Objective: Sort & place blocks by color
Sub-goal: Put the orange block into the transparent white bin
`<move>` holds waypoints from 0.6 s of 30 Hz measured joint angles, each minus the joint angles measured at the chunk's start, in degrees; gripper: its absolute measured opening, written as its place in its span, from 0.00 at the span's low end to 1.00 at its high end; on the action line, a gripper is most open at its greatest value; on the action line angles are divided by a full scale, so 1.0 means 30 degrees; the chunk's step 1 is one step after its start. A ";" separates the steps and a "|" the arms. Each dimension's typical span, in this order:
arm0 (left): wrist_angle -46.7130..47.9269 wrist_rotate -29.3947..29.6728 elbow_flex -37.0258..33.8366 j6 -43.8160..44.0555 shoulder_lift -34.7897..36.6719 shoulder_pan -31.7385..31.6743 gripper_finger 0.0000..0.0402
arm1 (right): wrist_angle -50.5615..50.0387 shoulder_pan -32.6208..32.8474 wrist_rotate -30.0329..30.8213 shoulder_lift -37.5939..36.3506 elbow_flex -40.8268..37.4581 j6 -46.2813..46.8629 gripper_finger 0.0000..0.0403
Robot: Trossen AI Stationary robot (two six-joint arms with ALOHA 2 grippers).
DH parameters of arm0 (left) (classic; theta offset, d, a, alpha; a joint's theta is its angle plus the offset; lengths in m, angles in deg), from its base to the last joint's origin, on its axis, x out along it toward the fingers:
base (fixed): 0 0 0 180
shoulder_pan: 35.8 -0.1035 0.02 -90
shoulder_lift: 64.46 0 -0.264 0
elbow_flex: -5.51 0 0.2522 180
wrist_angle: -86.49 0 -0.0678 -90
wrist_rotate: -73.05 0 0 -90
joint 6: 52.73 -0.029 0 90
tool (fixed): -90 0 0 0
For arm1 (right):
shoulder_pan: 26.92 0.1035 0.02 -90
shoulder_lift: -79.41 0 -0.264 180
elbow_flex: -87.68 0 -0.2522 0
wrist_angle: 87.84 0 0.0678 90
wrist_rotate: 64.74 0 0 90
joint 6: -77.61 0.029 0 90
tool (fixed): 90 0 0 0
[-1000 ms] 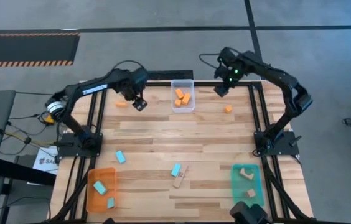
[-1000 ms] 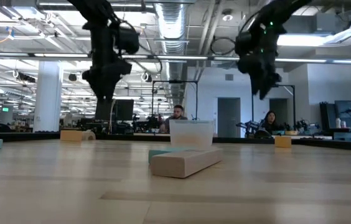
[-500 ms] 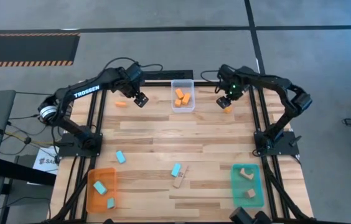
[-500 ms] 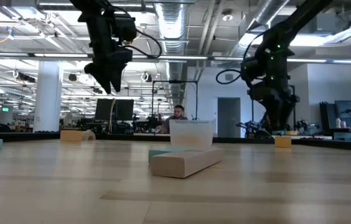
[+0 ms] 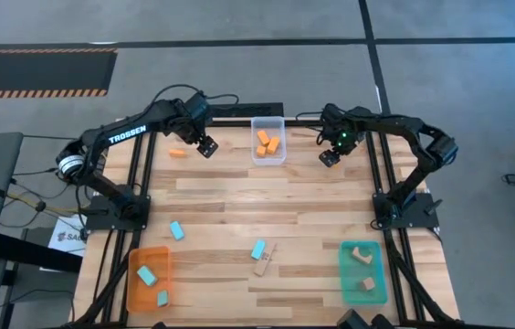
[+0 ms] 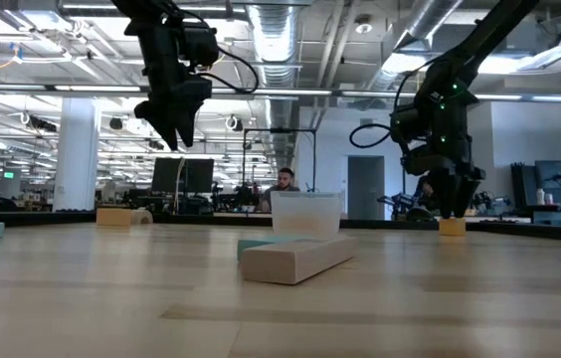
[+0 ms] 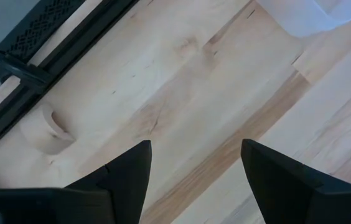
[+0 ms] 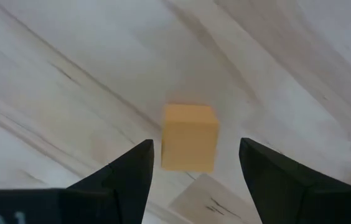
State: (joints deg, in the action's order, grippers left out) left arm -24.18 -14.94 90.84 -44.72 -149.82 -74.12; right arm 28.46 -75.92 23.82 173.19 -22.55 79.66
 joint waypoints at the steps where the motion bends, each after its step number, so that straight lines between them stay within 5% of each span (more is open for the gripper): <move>1: -0.0006 -0.0015 0.0000 0.0013 0.0000 0.0000 0.59 | 0.0088 0.0056 -0.0033 0.0000 -0.0041 -0.0100 0.64; 18: 0.0001 -0.0089 0.0000 0.0568 0.0000 0.0102 0.59 | 0.0957 0.0727 0.0142 0.2052 -0.0023 -0.0846 0.64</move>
State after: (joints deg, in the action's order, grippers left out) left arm -24.17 -15.21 90.84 -43.01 -149.82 -73.82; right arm 31.33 -73.74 24.25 179.35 -22.62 77.12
